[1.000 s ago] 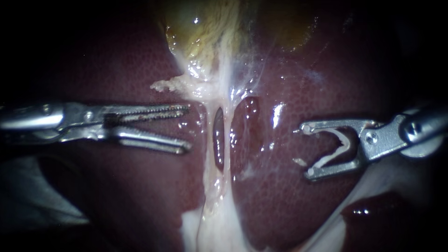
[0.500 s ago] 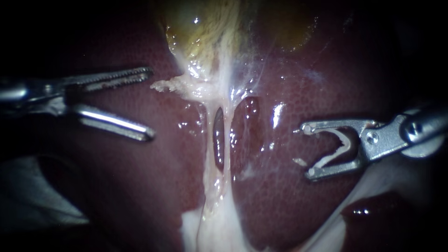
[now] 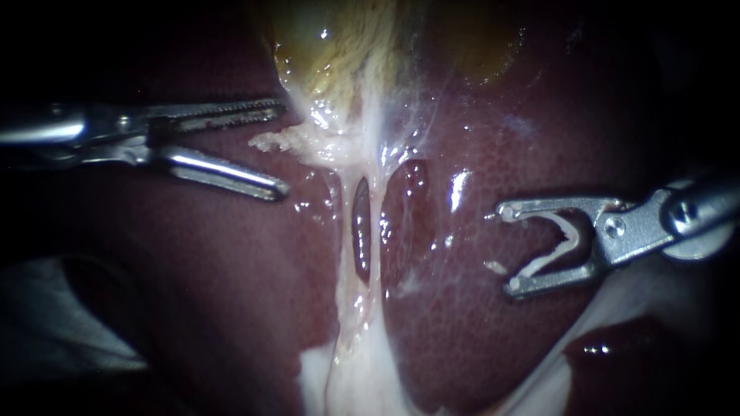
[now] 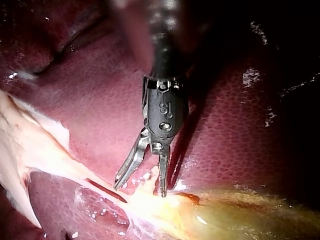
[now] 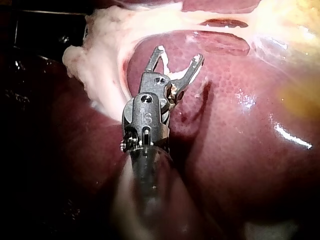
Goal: Grabbing gallbladder
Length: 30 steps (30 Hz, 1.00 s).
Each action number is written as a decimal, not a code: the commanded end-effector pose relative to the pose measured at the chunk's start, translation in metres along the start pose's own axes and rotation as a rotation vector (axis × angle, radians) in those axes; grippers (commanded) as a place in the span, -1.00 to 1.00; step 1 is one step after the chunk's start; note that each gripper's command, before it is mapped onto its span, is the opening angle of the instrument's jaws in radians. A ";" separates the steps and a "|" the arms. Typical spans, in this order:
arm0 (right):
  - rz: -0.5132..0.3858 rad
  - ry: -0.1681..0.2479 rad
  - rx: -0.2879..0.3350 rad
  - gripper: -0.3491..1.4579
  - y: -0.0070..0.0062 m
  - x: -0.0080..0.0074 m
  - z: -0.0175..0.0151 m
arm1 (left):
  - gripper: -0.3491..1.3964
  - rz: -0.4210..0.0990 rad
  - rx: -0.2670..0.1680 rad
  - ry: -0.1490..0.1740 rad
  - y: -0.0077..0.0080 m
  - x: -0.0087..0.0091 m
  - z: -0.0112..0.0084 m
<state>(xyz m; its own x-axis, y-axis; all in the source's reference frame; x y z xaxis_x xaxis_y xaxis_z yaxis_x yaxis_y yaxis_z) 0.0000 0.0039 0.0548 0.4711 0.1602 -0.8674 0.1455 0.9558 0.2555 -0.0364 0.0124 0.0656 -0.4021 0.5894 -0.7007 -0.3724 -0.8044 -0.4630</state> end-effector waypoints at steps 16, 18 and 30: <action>0.001 0.000 0.000 -0.06 0.0000 0.0001 0.0001 | -0.69 0.010 -0.012 0.002 0.0001 -0.0003 0.0016; 0.001 0.000 0.000 -0.06 0.0000 0.0001 0.0001 | -1.00 0.011 -0.013 0.002 0.0000 -0.0004 0.0015; 0.000 0.000 0.000 -0.06 0.0000 0.0001 0.0001 | -1.00 -0.022 -0.007 -0.024 0.0009 0.0006 0.0002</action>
<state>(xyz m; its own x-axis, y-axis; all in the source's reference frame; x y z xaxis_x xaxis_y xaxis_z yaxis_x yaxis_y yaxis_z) 0.0001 0.0039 0.0548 0.4716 0.1604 -0.8671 0.1450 0.9558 0.2557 -0.0373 0.0120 0.0644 -0.4143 0.6142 -0.6716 -0.3799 -0.7873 -0.4856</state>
